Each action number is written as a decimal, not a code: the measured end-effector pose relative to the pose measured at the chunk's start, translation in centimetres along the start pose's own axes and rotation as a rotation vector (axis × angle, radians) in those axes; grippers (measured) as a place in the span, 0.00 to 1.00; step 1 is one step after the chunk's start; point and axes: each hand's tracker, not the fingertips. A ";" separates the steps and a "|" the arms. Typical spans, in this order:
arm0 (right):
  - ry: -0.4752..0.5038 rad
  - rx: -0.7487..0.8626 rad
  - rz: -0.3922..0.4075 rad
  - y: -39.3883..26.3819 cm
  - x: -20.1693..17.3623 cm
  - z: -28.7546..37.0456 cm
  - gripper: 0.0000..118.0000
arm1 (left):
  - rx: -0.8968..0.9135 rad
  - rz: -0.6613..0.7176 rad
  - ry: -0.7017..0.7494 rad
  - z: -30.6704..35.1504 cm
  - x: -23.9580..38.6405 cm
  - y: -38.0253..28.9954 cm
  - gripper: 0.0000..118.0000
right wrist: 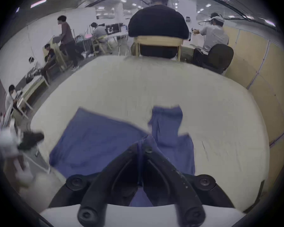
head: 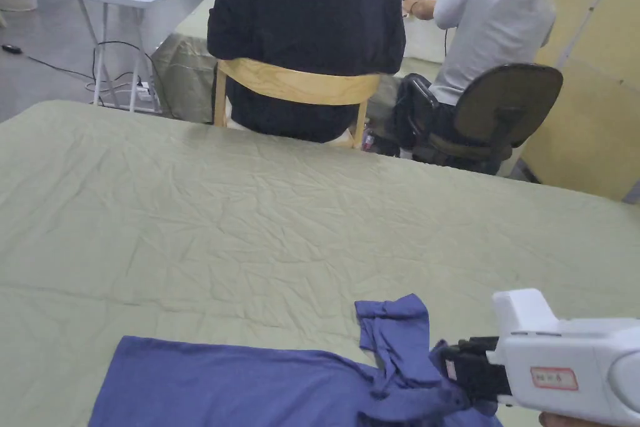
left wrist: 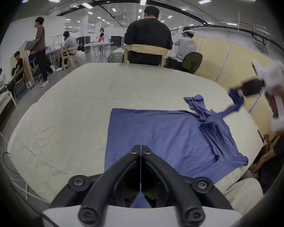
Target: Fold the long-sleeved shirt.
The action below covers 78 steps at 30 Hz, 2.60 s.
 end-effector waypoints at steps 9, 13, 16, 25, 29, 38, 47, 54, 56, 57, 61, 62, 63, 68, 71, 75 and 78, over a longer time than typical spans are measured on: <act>-0.119 -0.283 -0.115 -15.7 1.6 -3.5 0.06 | -0.001 -0.030 -0.026 0.0 1.5 -0.2 0.00; -0.141 -0.364 -0.220 -19.6 2.1 -5.1 0.06 | -0.006 -0.040 -0.026 0.0 1.9 -0.5 0.00; -0.138 -0.311 -0.245 -19.7 2.0 -5.1 0.06 | -0.017 -0.027 -0.044 -0.2 2.0 -0.5 0.00; -0.251 -0.133 -0.224 -18.1 2.2 -2.9 1.00 | -0.018 -0.030 -0.049 -0.2 1.9 -0.4 0.00; -0.245 -0.008 -0.363 -16.5 2.1 0.3 0.92 | -0.026 -0.025 -0.046 -0.4 1.7 -0.5 0.00; -0.162 0.102 -0.271 -14.7 -0.4 -0.1 0.03 | -0.083 0.058 -0.085 -1.3 1.4 -0.9 0.00; -0.102 0.136 -0.270 -15.5 0.9 -0.3 0.03 | -0.099 0.116 -0.014 -10.8 -4.0 6.1 0.00; -0.094 0.137 -0.305 -15.9 2.3 -0.1 0.03 | -0.219 0.086 0.014 -21.4 -7.8 9.7 0.93; -0.085 0.134 -0.317 -15.8 2.4 -0.2 0.03 | -0.258 0.070 0.040 -22.9 -8.2 9.3 0.92; -0.080 0.131 -0.319 -15.8 2.3 -0.3 0.03 | -0.260 0.044 0.062 -24.0 -7.9 9.1 0.89; -0.076 0.121 -0.302 -15.6 2.1 -0.7 0.03 | -0.300 -0.001 0.095 -26.3 -7.8 7.0 0.87; -0.083 0.119 -0.297 -15.6 2.0 -0.8 0.03 | -0.276 -0.024 0.104 -26.1 -7.5 6.7 0.82; -0.092 0.113 -0.294 -15.4 2.0 -0.8 0.03 | -0.246 -0.049 0.113 -25.6 -7.2 6.8 0.65; -0.144 0.084 -0.316 -12.9 3.2 -1.3 0.03 | -0.123 -0.072 0.033 -22.9 -5.3 7.6 0.02; -0.167 0.155 -0.294 -9.4 6.3 -3.4 0.03 | -0.126 -0.056 -0.003 -21.9 -5.3 8.0 0.02; -0.159 0.055 -0.283 -3.9 12.0 -10.5 0.97 | -0.088 0.005 -0.024 -19.8 -6.2 9.1 0.02; -0.234 -0.053 -0.183 -1.3 14.0 -15.6 0.92 | -0.070 0.026 -0.040 -18.5 -6.9 9.6 0.02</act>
